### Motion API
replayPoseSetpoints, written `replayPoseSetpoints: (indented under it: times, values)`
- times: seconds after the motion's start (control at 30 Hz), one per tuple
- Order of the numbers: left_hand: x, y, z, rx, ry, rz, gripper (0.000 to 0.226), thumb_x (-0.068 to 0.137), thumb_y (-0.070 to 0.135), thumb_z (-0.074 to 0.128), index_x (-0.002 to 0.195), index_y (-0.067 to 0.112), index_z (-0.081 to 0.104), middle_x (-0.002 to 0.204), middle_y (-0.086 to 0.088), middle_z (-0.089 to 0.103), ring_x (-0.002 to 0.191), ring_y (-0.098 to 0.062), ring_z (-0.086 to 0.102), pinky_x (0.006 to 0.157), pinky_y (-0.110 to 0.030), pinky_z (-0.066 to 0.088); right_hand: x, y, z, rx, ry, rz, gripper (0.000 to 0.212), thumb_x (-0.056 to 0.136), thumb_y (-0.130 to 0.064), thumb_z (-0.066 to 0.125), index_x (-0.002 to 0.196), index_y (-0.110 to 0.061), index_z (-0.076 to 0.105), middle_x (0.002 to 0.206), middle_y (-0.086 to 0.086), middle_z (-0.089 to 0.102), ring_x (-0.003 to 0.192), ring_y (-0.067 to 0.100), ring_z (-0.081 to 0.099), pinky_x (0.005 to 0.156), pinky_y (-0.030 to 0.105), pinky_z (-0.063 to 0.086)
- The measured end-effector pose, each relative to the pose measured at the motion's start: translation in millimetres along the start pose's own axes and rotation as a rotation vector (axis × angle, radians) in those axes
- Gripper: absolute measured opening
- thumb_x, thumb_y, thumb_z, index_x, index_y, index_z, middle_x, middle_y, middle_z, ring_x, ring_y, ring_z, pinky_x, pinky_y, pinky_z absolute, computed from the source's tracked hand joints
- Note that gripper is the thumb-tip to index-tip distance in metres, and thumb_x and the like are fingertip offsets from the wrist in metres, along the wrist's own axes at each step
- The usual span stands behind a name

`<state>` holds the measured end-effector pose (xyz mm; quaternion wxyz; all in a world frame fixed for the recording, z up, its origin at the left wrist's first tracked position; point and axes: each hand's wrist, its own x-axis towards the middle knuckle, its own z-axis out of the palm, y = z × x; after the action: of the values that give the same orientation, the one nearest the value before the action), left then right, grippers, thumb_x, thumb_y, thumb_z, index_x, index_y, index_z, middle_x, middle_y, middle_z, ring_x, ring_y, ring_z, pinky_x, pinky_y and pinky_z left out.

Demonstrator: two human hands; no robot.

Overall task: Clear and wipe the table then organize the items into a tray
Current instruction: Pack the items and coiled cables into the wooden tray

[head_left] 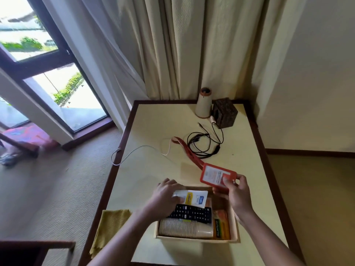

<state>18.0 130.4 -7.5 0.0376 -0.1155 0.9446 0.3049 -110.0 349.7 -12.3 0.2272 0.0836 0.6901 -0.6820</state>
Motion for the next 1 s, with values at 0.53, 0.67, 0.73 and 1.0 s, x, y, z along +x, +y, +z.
replayPoseSetpoints:
  times: [0.53, 0.67, 0.73, 1.0]
  values:
    - [-14, -13, 40, 0.443, 0.048, 0.284, 0.044, 0.088, 0.037, 0.073, 0.129, 0.024, 0.069, 0.127, 0.003, 0.064, 0.117, -0.019, 0.057, 0.099, -0.040, 0.053, -3, 9, 4, -0.403, -0.020, -0.123, 0.024, 0.102, -0.038, 0.055, 0.119, -0.027, 0.043, 0.114, 0.001, 0.067, 0.095, 0.018, 0.073, 0.067, 0.024, 0.060]
    - [-5, -12, 27, 0.460, -0.034, 0.294, 0.043, 0.098, 0.024, 0.059, 0.141, 0.026, 0.060, 0.143, 0.003, 0.055, 0.132, -0.021, 0.047, 0.113, -0.042, 0.038, -2, 9, 4, -0.360, -0.024, -0.105, 0.023, 0.102, -0.038, 0.056, 0.118, -0.028, 0.045, 0.112, 0.001, 0.068, 0.094, 0.019, 0.074, 0.067, 0.027, 0.062]
    - [-4, -8, 18, 0.393, -0.058, 0.281, 0.047, 0.099, 0.020, 0.059, 0.145, 0.028, 0.056, 0.143, 0.005, 0.057, 0.132, -0.018, 0.049, 0.113, -0.037, 0.039, -2, 5, 4, -0.299, -0.046, -0.063, 0.019, 0.101, -0.034, 0.059, 0.116, -0.028, 0.048, 0.112, 0.004, 0.069, 0.095, 0.021, 0.073, 0.072, 0.034, 0.064]
    - [26, 53, -42, -0.525, 0.089, -0.129, 0.040, 0.100, 0.043, 0.062, 0.133, 0.021, 0.058, 0.111, 0.008, 0.070, 0.094, -0.008, 0.070, 0.072, -0.024, 0.058, -19, -77, 18, -0.207, -0.262, -0.130, 0.012, 0.099, -0.016, 0.060, 0.111, -0.017, 0.061, 0.099, 0.010, 0.076, 0.082, 0.026, 0.075, 0.072, 0.037, 0.059]
